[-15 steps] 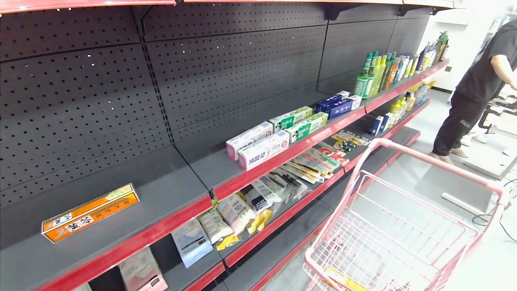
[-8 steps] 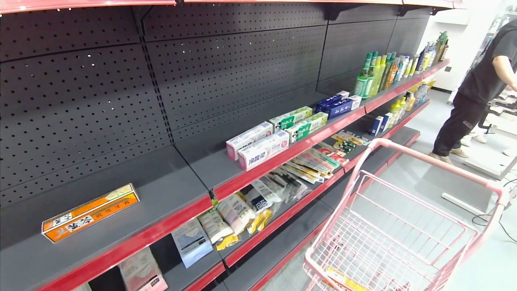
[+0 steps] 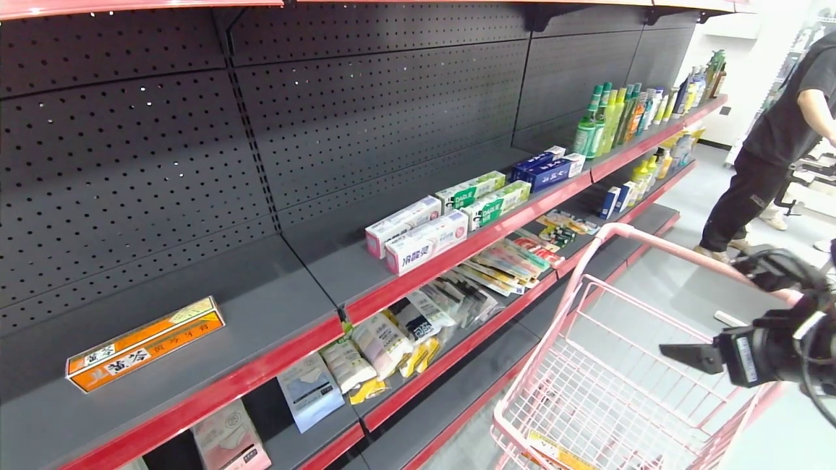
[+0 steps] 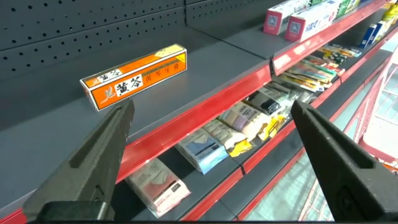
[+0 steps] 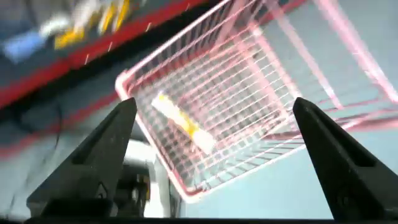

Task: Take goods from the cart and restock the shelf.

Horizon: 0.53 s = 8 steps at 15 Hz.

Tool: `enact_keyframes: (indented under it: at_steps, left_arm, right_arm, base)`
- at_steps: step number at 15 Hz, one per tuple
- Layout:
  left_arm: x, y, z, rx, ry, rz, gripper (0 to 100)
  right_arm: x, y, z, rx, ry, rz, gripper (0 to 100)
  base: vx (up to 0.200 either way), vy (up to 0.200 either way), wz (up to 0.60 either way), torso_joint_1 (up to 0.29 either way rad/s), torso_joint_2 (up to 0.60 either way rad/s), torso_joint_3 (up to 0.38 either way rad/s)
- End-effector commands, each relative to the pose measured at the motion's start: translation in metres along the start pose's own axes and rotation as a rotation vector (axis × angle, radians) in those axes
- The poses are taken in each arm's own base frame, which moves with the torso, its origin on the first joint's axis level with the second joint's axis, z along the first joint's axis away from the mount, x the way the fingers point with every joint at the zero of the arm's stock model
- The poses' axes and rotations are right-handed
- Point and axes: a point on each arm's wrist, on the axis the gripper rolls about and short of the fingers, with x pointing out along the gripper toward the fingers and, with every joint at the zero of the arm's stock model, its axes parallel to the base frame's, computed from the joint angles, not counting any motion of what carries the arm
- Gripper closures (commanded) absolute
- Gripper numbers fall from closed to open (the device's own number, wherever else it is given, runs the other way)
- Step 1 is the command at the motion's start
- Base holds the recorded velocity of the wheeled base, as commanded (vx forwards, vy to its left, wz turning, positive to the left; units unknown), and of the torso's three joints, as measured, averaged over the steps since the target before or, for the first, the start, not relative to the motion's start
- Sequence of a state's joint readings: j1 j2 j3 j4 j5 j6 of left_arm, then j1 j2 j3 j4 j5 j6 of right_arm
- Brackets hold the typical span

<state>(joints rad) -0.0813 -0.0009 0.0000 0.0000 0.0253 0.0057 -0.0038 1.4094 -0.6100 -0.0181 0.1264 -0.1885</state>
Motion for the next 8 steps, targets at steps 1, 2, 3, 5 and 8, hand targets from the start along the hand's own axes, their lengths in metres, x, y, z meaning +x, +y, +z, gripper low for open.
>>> enact_keyframes:
  at_steps: [1,2,3,5,8]
  left_arm:
    - [0.000,0.000,0.000,0.000,0.001,0.001,0]
    - [0.000,0.000,0.000,0.000,0.001,0.001,0]
    - [0.000,0.000,0.000,0.000,0.001,0.001,0]
    - [0.000,0.000,0.000,0.000,0.001,-0.001,0]
    - [0.000,0.000,0.000,0.000,0.001,0.001,0]
  right_arm:
    - [0.079,0.003,-0.018,-0.116,0.263,0.192,0]
    - [0.091,0.009,-0.030,-0.176,0.323,0.246,0]
    - [0.096,0.013,-0.038,-0.190,0.365,0.273,0]
    - [0.106,0.016,-0.047,-0.187,0.412,0.310,0]
    - [0.123,0.015,-0.051,-0.236,0.403,0.322,0]
  base:
    - [0.000,0.000,0.00,0.000,0.00,0.000]
    - [0.000,0.000,0.00,0.000,0.00,0.000]
    - [0.000,0.000,0.00,0.000,0.00,0.000]
    - [0.000,0.000,0.00,-0.033,0.05,0.043]
    - [0.000,0.000,0.00,-0.142,0.31,0.159]
